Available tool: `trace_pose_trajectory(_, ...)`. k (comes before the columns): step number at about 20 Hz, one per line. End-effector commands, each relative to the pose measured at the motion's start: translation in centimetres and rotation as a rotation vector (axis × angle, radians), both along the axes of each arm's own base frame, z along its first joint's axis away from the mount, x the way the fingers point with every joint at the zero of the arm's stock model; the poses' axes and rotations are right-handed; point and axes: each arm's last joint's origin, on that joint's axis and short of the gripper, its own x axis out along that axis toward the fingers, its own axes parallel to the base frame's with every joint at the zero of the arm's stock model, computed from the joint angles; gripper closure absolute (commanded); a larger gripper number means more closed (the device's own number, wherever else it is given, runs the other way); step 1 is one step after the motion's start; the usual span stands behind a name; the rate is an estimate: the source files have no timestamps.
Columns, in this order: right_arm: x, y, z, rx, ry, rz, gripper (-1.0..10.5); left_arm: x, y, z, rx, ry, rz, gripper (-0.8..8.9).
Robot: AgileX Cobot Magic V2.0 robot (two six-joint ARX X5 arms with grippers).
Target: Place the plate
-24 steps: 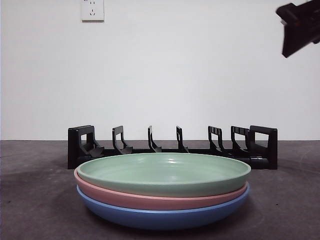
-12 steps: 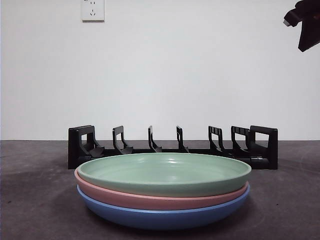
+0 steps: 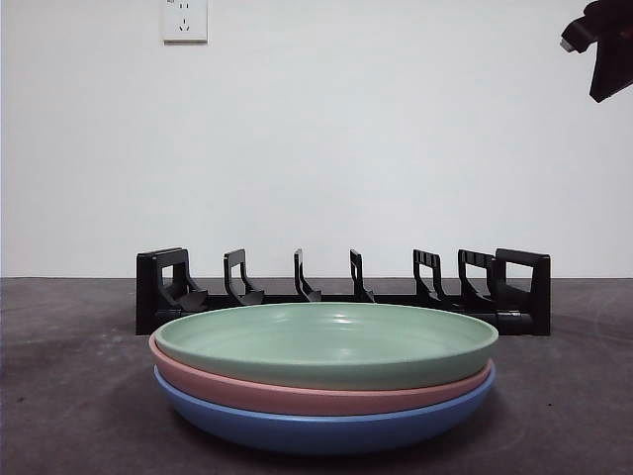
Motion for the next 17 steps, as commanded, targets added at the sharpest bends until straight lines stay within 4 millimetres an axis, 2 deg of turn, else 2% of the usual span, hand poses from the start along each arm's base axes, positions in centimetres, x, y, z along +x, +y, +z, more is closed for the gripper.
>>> trace_pose_trajectory(1, 0.1, 0.2, 0.1, 0.000, -0.008, 0.006, 9.3, 1.0, 0.4, -3.1, 0.016, -0.012, 0.049, 8.06)
trace_pose_trajectory(5, 0.1, 0.1, 0.1, 0.000, -0.009, 0.006, 9.3, 2.1, 1.8, -7.3, -0.080, -0.024, 0.223, 8.06)
trace_pose_trajectory(9, 0.1, 0.1, 0.1, 0.000, -0.008, 0.005, 9.3, 1.9, 2.7, -9.2, -0.112, -0.082, 0.305, 8.06)
trace_pose_trajectory(12, 0.1, 0.1, 0.2, 0.000, -0.009, 0.006, 9.3, 2.2, 2.9, -11.1, -0.115, -0.057, 0.310, 8.06)
trace_pose_trajectory(17, 0.3, 0.2, 0.5, 0.014, -0.043, 0.006, 9.3, 2.2, 2.9, -11.3, -0.171, -0.022, 0.287, 8.06)
